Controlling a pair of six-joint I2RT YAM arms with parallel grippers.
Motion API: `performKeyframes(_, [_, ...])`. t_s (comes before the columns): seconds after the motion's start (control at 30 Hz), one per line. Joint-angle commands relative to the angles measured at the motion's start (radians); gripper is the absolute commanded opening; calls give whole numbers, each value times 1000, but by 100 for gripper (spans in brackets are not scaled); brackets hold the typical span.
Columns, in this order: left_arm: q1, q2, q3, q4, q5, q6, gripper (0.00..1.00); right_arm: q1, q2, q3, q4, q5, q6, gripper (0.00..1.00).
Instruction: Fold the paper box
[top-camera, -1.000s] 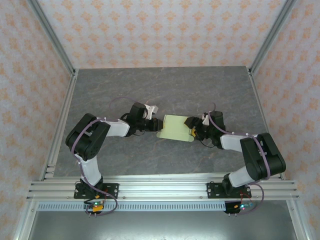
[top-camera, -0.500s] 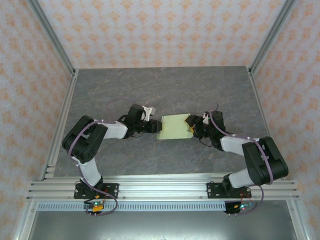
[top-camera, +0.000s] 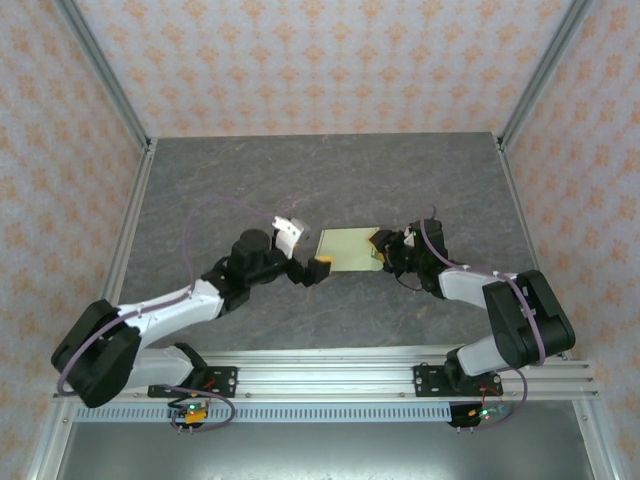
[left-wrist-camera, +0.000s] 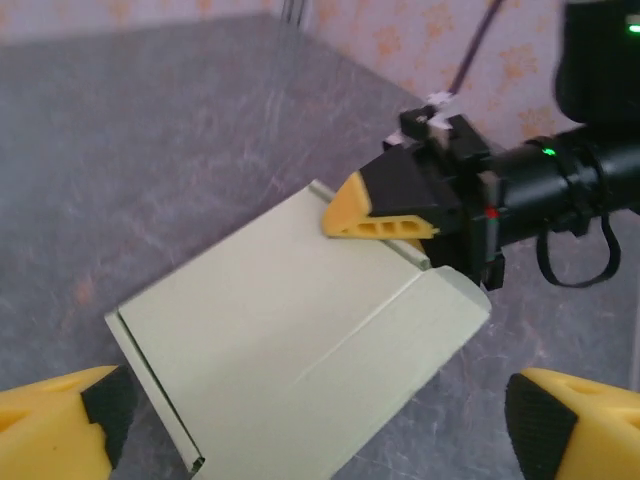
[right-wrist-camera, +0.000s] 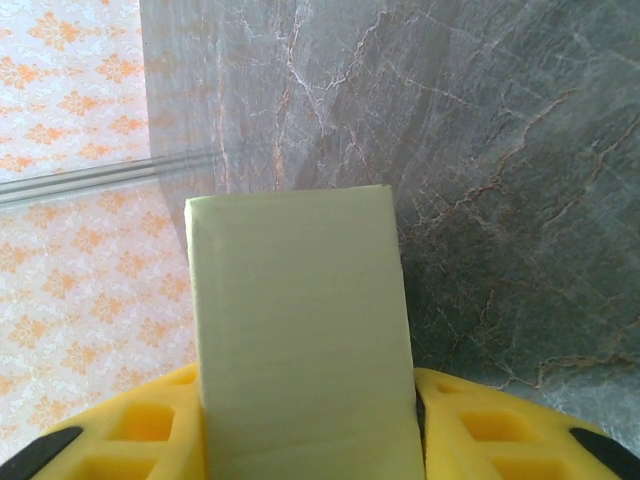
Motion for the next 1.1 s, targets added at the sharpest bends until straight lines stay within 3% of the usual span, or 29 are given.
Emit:
performKeyframes(0.0, [-72,50,-39,93,-261,410,100,6,14,26,-85,10,12,43])
performKeyframes(0.1, [-85,131,-24,133,-289,548,100,6,56,43,-83,-30,25,43])
performKeyframes(0.2, [-111,185,-60,216,-232,708,99,5,95,53,-60,-49,52,43])
performKeyframes(0.3, [-152,254,-7,158,-350,788,99,5,112,55,-36,-55,76,43])
performKeyframes(0.5, [-221,527,86,375,-655,996,93,18,85,42,-22,-31,95,43])
performKeyframes(0.57, [-244,626,126,461,-709,1074,89,23,86,39,4,-48,102,45])
performKeyframes(0.7, [-253,651,152,442,-688,1053,82,24,78,31,22,-63,118,45])
performKeyframes(0.83, [-254,607,147,391,-667,1009,58,24,57,24,3,-44,116,45])
performKeyframes(0.97, [-255,561,157,301,-643,982,44,24,40,14,3,-44,120,48])
performKeyframes(1.07, [-255,522,154,253,-619,955,41,24,10,10,-9,-45,106,54])
